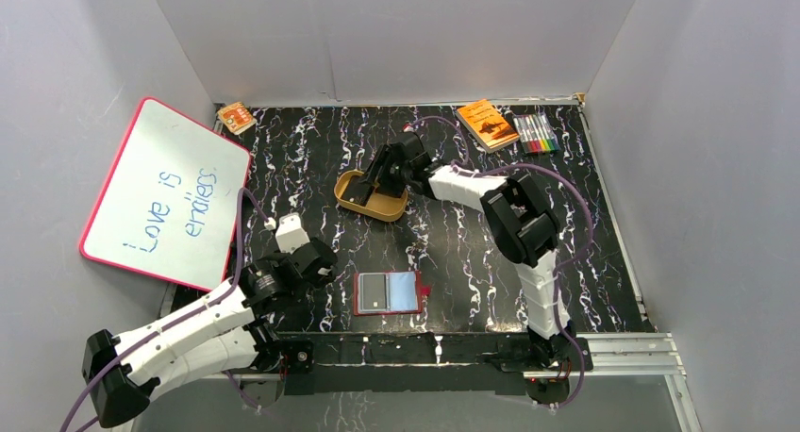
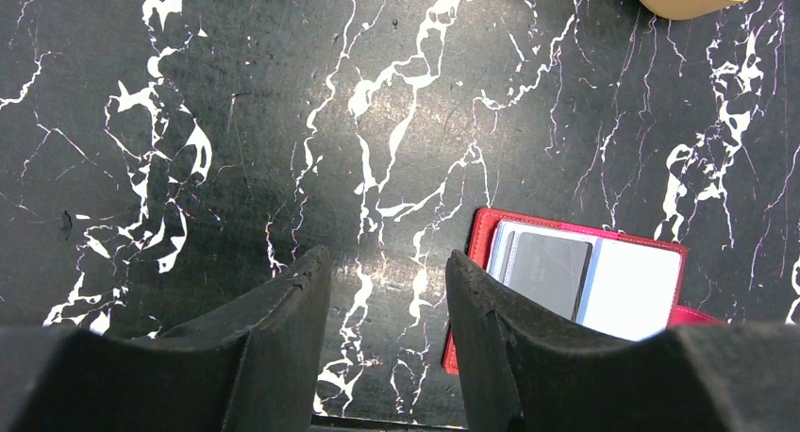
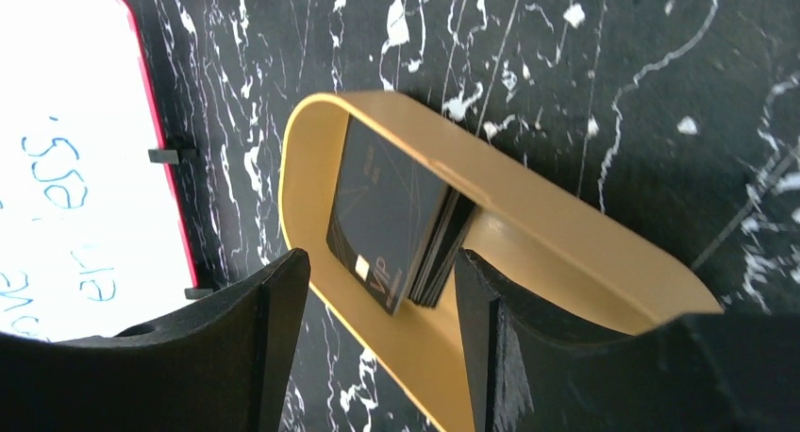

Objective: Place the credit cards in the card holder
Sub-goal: Pick up the credit card from the storage box.

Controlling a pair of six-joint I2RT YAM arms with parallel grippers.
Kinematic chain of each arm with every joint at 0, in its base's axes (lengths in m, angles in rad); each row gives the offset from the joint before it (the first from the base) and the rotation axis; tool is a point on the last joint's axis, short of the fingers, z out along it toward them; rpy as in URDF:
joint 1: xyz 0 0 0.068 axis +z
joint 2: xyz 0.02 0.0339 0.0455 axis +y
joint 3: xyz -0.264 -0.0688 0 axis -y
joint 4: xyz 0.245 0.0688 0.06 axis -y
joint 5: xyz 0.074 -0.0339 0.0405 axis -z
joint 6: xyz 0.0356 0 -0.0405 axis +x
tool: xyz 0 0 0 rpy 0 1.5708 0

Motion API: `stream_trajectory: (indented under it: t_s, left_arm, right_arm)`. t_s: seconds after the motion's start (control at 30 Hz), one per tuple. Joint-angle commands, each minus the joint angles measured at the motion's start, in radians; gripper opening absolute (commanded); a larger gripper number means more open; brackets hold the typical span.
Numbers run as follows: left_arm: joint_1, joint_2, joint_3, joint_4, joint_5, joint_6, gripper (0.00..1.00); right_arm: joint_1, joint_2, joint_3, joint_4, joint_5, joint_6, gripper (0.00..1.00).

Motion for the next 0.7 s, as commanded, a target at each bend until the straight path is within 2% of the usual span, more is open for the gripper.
stream_trajectory:
  t_s: [0.0, 0.13, 0.33, 0.67]
  left_arm:
    - [0.005, -0.004, -0.011, -0.010, -0.022, -0.007, 0.47]
    - [0.004, -0.008, -0.012, -0.011, -0.024, -0.005, 0.47]
    - [0.005, -0.008, -0.015, -0.006, -0.023, -0.002, 0.47]
    - [0.005, -0.004, -0.016, -0.003, -0.023, 0.005, 0.47]
  right_arm:
    - [0.010, 0.059, 0.111, -0.017, 0.008, 0.004, 0.66]
    - [0.020, 0.095, 0.161, -0.078, 0.021, -0.008, 0.64]
    - [0.026, 0.134, 0.202, -0.129, 0.030, -0.011, 0.57]
    - [0.027, 0.128, 0.164, -0.126, 0.031, -0.021, 0.37]
